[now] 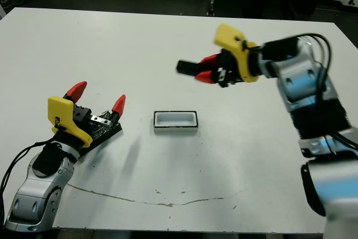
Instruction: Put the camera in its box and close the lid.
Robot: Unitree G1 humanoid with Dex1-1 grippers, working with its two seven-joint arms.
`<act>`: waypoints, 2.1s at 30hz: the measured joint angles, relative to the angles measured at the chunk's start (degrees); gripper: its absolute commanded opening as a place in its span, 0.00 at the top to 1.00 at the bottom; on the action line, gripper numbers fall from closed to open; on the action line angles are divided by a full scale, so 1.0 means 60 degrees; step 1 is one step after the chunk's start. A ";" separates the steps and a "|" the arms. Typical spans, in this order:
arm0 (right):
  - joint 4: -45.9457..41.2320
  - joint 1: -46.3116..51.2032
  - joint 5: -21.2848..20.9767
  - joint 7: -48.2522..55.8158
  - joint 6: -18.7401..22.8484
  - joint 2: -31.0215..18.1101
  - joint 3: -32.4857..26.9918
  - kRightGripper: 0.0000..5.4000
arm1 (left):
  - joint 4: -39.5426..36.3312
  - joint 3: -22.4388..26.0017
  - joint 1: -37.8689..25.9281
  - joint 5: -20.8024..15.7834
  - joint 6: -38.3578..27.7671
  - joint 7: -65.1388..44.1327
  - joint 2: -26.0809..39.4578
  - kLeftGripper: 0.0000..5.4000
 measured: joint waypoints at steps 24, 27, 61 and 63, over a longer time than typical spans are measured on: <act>0.1249 -0.0176 -0.1304 0.1527 -0.1242 0.0767 0.1123 0.69 | -0.0114 -0.0173 0.0264 0.0413 0.0058 0.0124 -0.0174 0.00; 0.1091 -0.0144 -0.1308 0.1704 -0.0840 0.0823 0.1189 0.69 | -0.0114 -0.0174 0.0277 0.0423 0.0058 0.0124 -0.0176 0.00; -0.0066 0.0270 -0.1887 0.0980 0.0545 0.1144 0.1841 0.69 | -0.0154 -0.0187 0.0387 -0.0089 0.0098 0.0015 -0.0222 0.00; -0.0028 0.0269 -0.1846 0.0980 0.0536 0.1143 0.1774 0.69 | -0.0148 -0.0192 0.0385 -0.0090 0.0094 0.0014 -0.0223 0.00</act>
